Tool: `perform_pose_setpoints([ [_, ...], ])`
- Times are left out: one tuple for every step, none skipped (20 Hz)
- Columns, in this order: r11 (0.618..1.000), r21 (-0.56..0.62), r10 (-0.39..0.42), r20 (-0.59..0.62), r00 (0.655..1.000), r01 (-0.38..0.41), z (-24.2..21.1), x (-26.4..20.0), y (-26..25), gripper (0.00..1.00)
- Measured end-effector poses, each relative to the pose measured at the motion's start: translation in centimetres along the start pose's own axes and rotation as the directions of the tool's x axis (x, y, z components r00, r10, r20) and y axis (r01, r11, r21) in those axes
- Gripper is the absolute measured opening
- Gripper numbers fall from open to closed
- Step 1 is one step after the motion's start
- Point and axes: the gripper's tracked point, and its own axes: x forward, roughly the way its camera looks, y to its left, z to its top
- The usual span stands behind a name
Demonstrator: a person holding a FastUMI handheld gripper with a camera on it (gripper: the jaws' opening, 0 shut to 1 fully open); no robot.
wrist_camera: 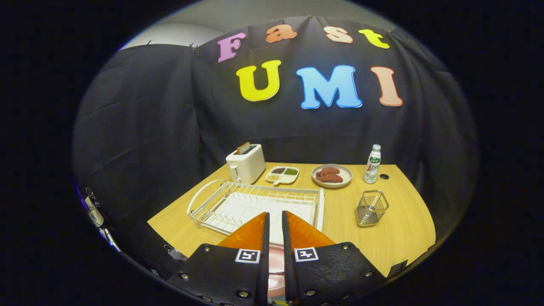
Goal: Take the plate from the dish rack, then take the spoon from the basket and place it into the plate.
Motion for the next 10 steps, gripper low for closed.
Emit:
perform_pose_setpoints([
  [1.000, 0.001, -0.020, 0.042, 0.999, 0.020, 1.7, -0.2, -0.9, 0.15],
  [0.999, 0.000, -0.039, 0.082, 0.996, 0.039, 3.4, -0.5, -1.7, 0.15],
  [0.998, -0.002, -0.057, 0.122, 0.991, 0.058, 5.3, -0.6, -2.7, 0.15],
  [0.997, -0.001, -0.077, 0.163, 0.984, 0.078, 7.2, -1.0, -3.8, 0.15],
  [0.996, 0.001, -0.091, 0.194, 0.977, 0.093, 8.6, -1.4, -4.6, 0.15],
  [0.994, 0.004, -0.111, 0.228, 0.967, 0.113, 10.4, -1.8, -5.7, 0.15],
  [0.992, 0.005, -0.125, 0.252, 0.959, 0.128, 11.6, -2.0, -6.7, 0.15],
  [0.989, 0.004, -0.144, 0.284, 0.948, 0.149, 13.1, -2.5, -7.9, 0.15],
  [0.986, 0.001, -0.160, 0.309, 0.938, 0.168, 14.3, -3.0, -8.8, 0.15],
  [0.983, 0.003, -0.175, 0.329, 0.928, 0.184, 15.2, -3.5, -9.7, 0.15],
])
